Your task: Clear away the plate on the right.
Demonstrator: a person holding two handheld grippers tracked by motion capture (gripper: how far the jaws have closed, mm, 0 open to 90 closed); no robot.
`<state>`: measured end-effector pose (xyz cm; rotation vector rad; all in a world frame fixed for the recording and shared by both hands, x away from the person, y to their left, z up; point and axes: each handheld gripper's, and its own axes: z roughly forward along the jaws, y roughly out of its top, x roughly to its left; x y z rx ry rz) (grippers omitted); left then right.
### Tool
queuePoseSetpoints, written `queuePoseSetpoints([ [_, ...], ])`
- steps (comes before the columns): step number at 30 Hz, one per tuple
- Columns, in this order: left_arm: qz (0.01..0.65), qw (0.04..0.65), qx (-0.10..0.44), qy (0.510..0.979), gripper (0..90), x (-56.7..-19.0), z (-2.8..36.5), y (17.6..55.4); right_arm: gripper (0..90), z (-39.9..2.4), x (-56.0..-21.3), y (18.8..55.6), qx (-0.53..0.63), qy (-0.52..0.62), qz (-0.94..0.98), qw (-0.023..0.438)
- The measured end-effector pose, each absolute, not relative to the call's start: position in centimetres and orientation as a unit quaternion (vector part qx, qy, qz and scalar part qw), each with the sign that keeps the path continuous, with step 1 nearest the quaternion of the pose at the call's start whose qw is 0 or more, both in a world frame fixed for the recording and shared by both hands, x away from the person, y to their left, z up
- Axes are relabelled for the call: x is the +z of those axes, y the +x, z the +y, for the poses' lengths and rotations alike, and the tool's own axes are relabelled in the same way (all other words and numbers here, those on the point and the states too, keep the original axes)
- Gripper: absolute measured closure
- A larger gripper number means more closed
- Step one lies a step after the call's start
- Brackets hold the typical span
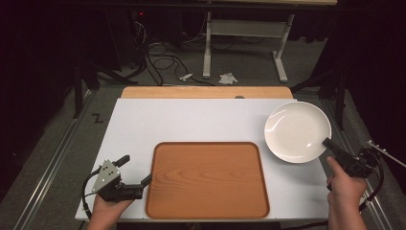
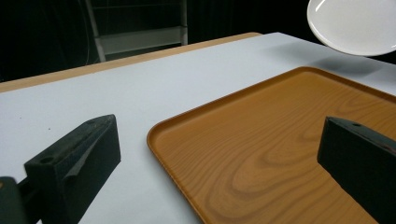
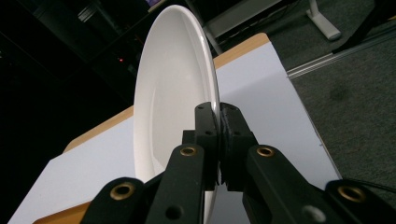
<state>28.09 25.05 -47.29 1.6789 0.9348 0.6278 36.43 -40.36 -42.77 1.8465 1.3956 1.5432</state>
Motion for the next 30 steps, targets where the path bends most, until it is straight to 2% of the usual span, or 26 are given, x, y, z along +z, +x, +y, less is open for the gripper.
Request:
queuePoseSetpoints([
  [14,0.390,0.533,0.263,0.703,0.1,-47.3,25.1,28.1,90.0,-38.9,-42.2,36.4,0.565,0.633,0.507,0.148],
  [30,0.389,0.532,0.268,0.703,0.1,-47.2,25.1,28.0,90.0,-34.6,-41.9,36.6,0.574,0.595,0.555,0.094],
])
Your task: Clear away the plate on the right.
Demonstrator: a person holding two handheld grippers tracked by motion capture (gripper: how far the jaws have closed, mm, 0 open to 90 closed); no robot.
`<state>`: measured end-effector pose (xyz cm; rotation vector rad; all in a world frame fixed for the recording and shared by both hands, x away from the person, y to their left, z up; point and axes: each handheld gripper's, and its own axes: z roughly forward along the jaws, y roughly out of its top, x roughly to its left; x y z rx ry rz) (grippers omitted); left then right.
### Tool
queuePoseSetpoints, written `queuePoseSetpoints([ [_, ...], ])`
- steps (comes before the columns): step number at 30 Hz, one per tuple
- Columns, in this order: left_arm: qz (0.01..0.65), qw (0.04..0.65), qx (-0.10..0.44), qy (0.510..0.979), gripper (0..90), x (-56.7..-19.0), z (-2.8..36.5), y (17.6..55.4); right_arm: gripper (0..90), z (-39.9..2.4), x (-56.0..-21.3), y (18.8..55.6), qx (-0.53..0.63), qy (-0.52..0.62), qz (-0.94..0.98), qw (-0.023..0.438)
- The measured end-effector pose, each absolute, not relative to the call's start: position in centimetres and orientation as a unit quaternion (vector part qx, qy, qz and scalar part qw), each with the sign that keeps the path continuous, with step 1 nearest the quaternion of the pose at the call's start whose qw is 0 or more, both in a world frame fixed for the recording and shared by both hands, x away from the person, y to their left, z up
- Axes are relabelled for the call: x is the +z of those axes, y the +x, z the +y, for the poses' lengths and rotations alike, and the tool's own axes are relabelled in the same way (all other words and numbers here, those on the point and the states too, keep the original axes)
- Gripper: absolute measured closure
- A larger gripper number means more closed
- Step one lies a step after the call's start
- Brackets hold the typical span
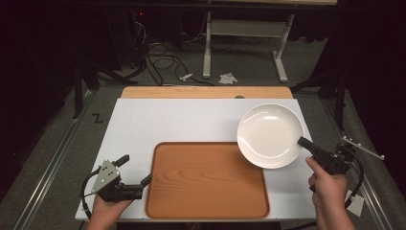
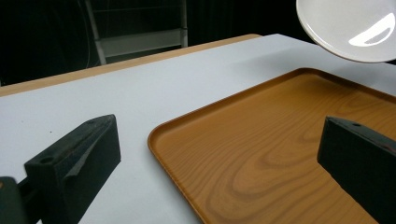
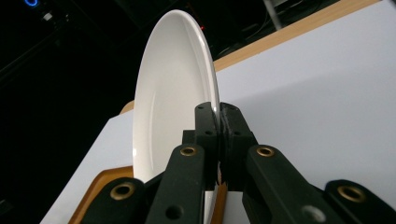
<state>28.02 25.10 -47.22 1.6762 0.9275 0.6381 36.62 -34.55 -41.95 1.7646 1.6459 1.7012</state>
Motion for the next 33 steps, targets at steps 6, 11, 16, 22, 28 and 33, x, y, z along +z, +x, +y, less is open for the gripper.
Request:
queuePoseSetpoints([
  [6,0.389,0.532,0.268,0.703,0.1,-47.2,25.1,28.1,90.0,-32.6,-41.9,36.6,0.570,0.579,0.577,0.088],
  [11,0.389,0.533,0.268,0.702,0.1,-47.2,25.1,28.0,90.0,-31.6,-41.9,36.6,0.566,0.569,0.591,0.085],
  [16,0.389,0.532,0.268,0.702,0.1,-47.2,25.1,28.0,90.0,-30.7,-42.0,36.5,0.565,0.564,0.597,0.077],
  [22,0.389,0.532,0.268,0.703,0.1,-47.2,25.2,28.0,90.0,-28.9,-42.0,36.2,0.564,0.544,0.618,0.056],
  [28,0.390,0.534,0.268,0.701,0.1,-47.2,25.2,28.0,89.9,-27.4,-42.3,36.0,0.560,0.530,0.635,0.041],
  [33,0.389,0.533,0.269,0.701,0.1,-47.1,25.2,28.0,90.0,-26.3,-42.5,35.7,0.554,0.517,0.651,0.029],
])
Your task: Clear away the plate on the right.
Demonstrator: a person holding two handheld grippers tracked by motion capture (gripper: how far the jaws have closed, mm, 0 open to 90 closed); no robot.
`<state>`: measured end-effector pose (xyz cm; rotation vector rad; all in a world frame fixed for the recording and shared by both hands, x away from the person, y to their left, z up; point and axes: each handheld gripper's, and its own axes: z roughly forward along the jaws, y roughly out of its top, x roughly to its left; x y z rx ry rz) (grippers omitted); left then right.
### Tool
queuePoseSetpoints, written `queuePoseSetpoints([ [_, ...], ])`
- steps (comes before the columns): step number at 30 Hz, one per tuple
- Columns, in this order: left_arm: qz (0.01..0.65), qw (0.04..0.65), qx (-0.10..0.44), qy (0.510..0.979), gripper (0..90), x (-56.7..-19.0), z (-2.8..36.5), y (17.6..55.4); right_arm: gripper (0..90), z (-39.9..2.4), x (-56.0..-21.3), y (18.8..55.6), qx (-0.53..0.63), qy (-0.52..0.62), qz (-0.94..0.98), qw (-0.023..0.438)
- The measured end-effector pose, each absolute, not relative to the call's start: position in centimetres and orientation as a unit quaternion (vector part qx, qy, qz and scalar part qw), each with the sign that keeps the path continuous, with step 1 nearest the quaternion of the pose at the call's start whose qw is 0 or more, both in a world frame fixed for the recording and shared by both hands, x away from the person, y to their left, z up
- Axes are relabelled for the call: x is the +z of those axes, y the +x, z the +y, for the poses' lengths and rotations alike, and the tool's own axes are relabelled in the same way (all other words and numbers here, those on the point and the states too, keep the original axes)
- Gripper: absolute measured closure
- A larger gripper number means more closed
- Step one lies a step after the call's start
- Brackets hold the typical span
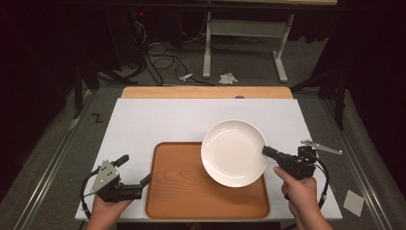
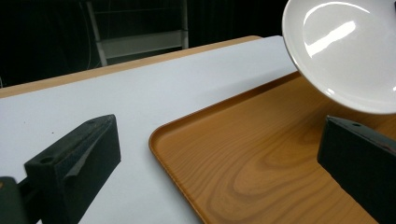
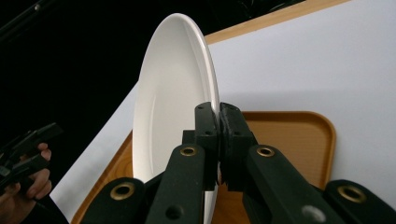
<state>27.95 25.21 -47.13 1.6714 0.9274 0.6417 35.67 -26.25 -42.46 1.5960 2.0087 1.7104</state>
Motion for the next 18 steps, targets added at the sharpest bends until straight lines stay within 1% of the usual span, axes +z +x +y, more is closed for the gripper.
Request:
queuePoseSetpoints([
  [9,0.391,0.535,0.268,0.700,0.1,-47.2,25.2,28.0,89.9,-25.3,-42.6,35.3,0.548,0.507,0.665,0.024],
  [18,0.392,0.533,0.268,0.700,0.1,-47.2,25.2,28.0,89.9,-25.1,-43.6,35.4,0.531,0.512,0.674,0.011],
])
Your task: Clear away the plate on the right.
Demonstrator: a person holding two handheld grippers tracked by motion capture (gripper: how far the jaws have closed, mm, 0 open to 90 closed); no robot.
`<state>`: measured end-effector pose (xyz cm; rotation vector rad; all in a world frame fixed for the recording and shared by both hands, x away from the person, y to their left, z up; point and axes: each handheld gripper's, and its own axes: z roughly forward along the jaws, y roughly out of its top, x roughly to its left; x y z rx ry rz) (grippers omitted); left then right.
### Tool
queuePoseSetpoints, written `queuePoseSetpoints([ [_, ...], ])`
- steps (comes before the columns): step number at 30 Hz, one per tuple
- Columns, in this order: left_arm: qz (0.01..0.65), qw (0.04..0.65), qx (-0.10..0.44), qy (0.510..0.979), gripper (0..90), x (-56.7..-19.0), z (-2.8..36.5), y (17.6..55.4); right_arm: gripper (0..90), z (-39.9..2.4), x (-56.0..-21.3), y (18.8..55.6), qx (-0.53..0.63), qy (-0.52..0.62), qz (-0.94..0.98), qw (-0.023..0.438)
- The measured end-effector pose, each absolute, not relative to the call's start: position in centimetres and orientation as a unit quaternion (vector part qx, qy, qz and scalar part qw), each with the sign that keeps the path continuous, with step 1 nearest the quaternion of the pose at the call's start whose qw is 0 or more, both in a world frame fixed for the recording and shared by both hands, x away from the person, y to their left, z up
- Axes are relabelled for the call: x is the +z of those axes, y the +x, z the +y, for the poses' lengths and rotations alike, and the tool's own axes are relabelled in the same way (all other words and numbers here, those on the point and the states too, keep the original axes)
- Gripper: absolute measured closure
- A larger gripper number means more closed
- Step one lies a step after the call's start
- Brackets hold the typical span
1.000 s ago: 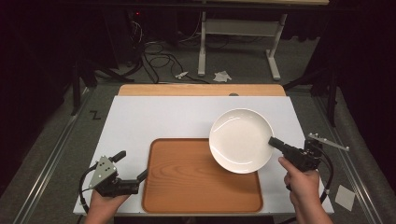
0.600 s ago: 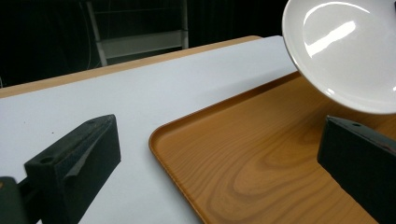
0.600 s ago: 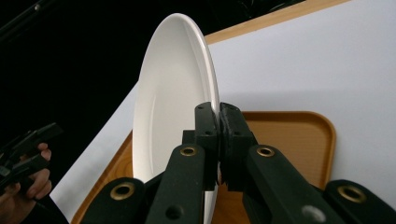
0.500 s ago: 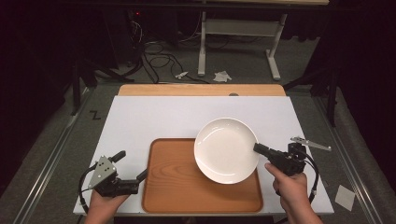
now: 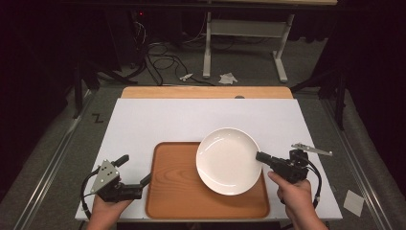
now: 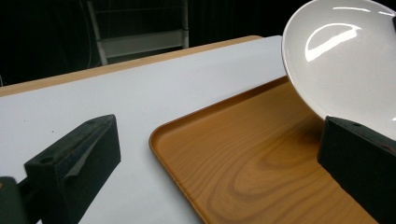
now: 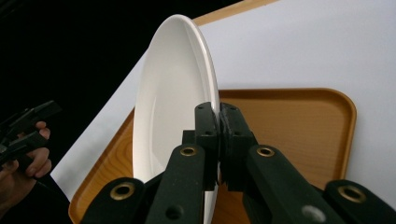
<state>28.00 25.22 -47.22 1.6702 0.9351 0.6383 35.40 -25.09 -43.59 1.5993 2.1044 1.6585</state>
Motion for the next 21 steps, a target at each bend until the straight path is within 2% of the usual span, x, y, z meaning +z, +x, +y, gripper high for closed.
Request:
queuePoseSetpoints([
  [21,0.394,0.533,0.268,0.699,0.1,-47.2,25.3,28.0,89.9,-24.7,-44.8,35.4,0.511,0.514,0.689,-0.014],
])
